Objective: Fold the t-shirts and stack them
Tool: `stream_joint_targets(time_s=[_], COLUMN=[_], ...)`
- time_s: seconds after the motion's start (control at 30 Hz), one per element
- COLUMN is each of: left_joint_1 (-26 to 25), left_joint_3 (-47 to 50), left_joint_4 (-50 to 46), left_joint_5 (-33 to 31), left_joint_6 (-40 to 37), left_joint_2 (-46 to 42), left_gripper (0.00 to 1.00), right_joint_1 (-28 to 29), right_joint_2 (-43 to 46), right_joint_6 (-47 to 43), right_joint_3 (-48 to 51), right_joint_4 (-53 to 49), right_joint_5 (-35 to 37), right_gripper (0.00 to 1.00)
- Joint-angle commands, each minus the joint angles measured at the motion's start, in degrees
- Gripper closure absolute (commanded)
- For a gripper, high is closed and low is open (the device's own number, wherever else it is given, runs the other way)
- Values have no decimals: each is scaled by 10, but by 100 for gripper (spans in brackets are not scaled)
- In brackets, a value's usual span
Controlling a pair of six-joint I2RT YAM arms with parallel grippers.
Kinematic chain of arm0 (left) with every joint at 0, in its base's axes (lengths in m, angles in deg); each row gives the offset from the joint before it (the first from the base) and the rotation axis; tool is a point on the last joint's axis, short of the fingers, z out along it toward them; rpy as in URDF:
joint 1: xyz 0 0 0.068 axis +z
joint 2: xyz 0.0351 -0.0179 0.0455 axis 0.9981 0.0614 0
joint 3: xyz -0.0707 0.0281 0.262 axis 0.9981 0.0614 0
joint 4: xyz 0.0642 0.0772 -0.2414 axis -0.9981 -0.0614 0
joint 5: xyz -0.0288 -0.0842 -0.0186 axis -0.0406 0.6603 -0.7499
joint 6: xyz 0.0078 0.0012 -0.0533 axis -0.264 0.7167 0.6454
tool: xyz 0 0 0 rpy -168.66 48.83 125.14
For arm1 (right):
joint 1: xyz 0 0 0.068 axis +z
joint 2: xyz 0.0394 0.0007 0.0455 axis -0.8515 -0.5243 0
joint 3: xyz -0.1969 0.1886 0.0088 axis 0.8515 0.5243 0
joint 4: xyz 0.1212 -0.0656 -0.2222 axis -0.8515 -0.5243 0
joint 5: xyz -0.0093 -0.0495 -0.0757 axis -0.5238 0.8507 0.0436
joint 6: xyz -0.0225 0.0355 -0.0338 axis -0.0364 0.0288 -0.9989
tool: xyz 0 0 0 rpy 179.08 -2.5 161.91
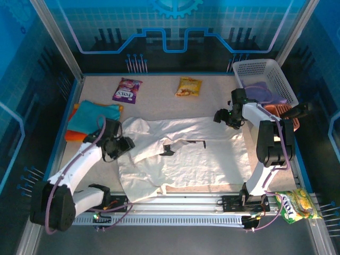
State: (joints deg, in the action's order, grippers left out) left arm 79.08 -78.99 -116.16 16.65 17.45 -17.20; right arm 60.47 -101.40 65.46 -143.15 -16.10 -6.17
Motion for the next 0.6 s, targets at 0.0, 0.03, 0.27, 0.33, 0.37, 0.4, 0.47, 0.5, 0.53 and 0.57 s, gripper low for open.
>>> stream_joint_targets(time_s=[0.0, 0.03, 0.27, 0.33, 0.37, 0.4, 0.47, 0.5, 0.53, 0.57], left_joint_1=[60, 72, 88, 88, 87, 84, 76, 71, 65, 58], left_joint_3=[-58, -75, -209, -241, -255, -266, -291, -304, -317, -334], left_joint_4=[54, 64, 101, 97, 99, 105, 106, 105, 101, 95], left_joint_5=[25, 31, 36, 20, 15, 7, -9, -16, -21, -27], left_joint_6=[-65, -71, -110, -119, -126, -132, -144, -153, -163, -174], left_joint_2=[54, 77, 245, 281, 296, 309, 335, 349, 364, 380], left_gripper=[45, 47, 54, 55, 55, 55, 55, 56, 56, 56], right_joint_1=[1, 1, 0, 1, 0, 1, 1, 1, 2, 2], right_joint_2=[-9, -9, -21, -27, -31, -34, -42, -45, -48, -50], right_joint_6=[-6, -6, -11, -12, -13, -13, -15, -15, -15, -16], right_joint_3=[-20, -22, -34, -37, -39, -41, -47, -51, -54, -57], right_joint_4=[-12, -13, -21, -22, -23, -24, -26, -27, -29, -29], right_joint_5=[-12, -12, -3, 1, 4, 5, 7, 6, 6, 6], right_gripper=[25, 25, 25, 25, 25, 25, 25, 25, 25, 26])
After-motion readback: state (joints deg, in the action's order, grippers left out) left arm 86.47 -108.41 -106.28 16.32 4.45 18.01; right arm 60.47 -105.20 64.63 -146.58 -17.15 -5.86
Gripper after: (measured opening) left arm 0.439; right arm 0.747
